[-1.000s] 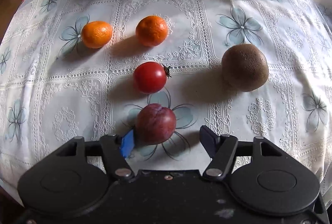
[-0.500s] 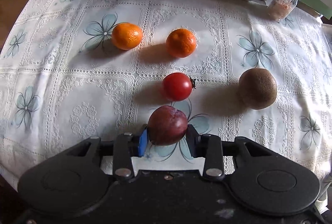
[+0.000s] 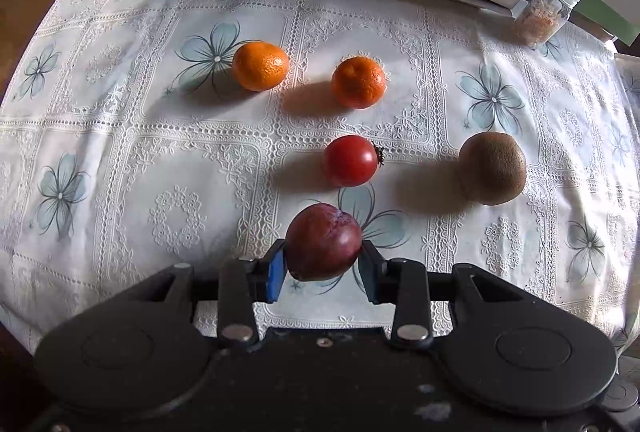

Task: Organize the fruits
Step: 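Close right gripper on the dark red plum while left gripper lifts its plum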

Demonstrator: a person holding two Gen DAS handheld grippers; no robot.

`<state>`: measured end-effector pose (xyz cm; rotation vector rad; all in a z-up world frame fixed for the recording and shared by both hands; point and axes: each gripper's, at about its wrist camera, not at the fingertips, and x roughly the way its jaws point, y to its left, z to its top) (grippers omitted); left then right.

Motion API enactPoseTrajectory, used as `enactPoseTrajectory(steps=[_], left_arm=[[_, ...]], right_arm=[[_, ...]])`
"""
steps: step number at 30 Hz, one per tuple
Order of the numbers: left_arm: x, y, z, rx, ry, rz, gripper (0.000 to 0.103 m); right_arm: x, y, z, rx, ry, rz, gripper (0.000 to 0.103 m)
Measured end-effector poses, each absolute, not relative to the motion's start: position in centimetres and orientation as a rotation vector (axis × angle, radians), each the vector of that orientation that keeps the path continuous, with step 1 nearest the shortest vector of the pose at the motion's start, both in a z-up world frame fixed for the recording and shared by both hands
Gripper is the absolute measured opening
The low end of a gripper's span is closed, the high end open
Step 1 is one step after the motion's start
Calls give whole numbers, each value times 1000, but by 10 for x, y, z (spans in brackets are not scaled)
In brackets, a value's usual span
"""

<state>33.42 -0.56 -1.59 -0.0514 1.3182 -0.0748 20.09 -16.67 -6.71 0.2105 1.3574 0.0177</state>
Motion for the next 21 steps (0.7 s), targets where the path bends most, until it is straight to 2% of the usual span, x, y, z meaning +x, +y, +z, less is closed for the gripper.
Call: enactPoseTrajectory(steps=[5, 9, 12, 14, 21], left_arm=[[331, -1, -14, -47, 1316, -68, 38], [327, 5, -10, -38, 1301, -57, 38], [322, 8, -9, -35, 1292, -48, 38], [318, 11, -8, -34, 1287, -43, 38], [292, 15, 1, -3, 1246, -44, 38]], right_arm=[[200, -171, -66, 249, 1359, 11, 83], [198, -170, -63, 212, 1348, -28, 69], [194, -170, -61, 206, 1333, -21, 64], [191, -171, -59, 235, 1340, 29, 52], [178, -172, -45, 163, 1262, -22, 47]])
